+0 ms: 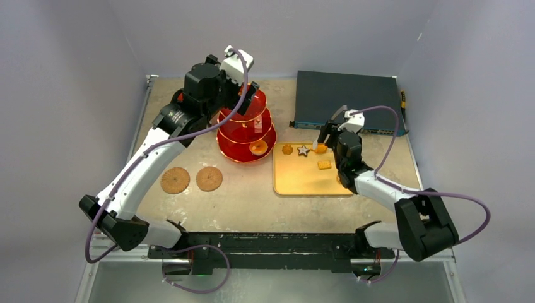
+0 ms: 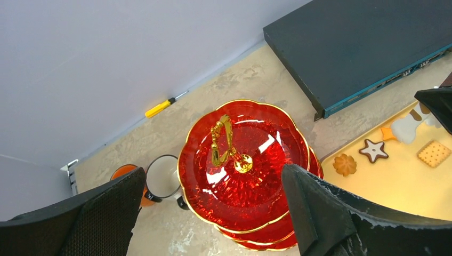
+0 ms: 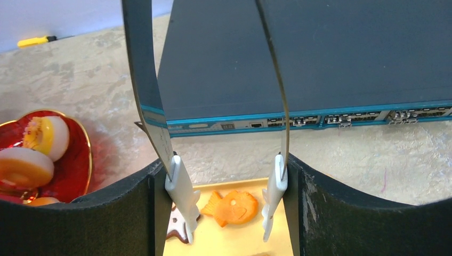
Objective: Serve the afternoon tea
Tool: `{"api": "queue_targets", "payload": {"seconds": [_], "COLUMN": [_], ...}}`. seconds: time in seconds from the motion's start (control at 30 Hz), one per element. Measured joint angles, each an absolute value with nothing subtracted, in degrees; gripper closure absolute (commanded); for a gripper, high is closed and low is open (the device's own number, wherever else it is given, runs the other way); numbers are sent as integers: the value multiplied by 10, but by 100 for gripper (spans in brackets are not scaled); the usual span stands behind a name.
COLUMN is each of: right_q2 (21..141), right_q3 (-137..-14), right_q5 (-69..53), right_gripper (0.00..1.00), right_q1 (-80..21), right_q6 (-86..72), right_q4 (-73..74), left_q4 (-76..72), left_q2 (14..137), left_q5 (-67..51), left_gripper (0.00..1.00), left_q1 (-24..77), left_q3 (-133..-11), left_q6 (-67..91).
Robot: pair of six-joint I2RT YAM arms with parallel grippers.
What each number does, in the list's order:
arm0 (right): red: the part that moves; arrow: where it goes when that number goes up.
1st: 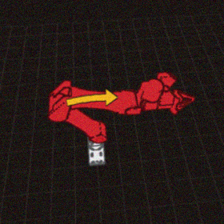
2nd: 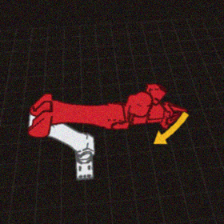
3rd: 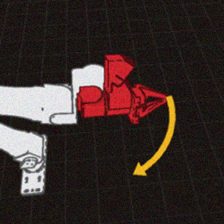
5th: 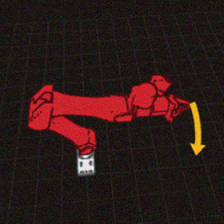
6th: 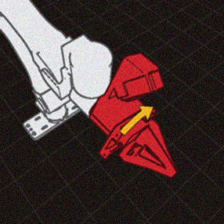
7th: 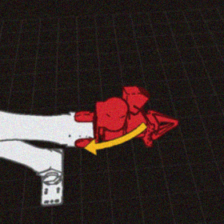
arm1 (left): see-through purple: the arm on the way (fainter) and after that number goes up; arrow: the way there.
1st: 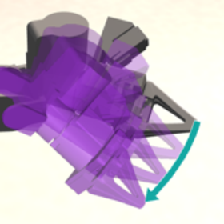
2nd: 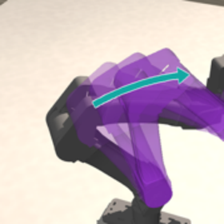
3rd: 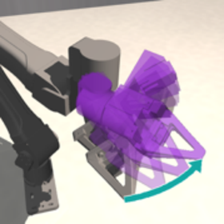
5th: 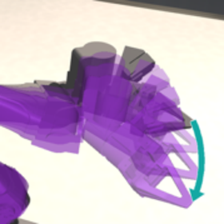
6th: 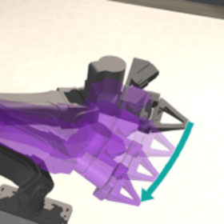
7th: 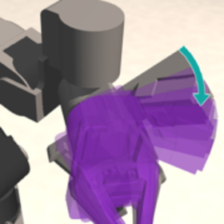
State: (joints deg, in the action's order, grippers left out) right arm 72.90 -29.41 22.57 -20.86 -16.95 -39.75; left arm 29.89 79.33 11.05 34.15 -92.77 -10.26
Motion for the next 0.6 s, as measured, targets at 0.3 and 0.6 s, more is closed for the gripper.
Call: {"api": "queue_targets", "payload": {"seconds": [0.3,0.6], "right_q2": [801,842], "right_q3": [-294,-308], "right_q5": [236,242], "right_gripper": [30,37], "right_q1": [-209,-211], "right_q6": [-161,-155], "right_q4": [-437,-474], "left_q4": [336,345], "left_q2": [783,770], "left_q5": [130,140], "left_gripper": [0,1], "left_q1": [341,338], "left_q3": [-946,-946], "left_q6": [-101,-101]}}
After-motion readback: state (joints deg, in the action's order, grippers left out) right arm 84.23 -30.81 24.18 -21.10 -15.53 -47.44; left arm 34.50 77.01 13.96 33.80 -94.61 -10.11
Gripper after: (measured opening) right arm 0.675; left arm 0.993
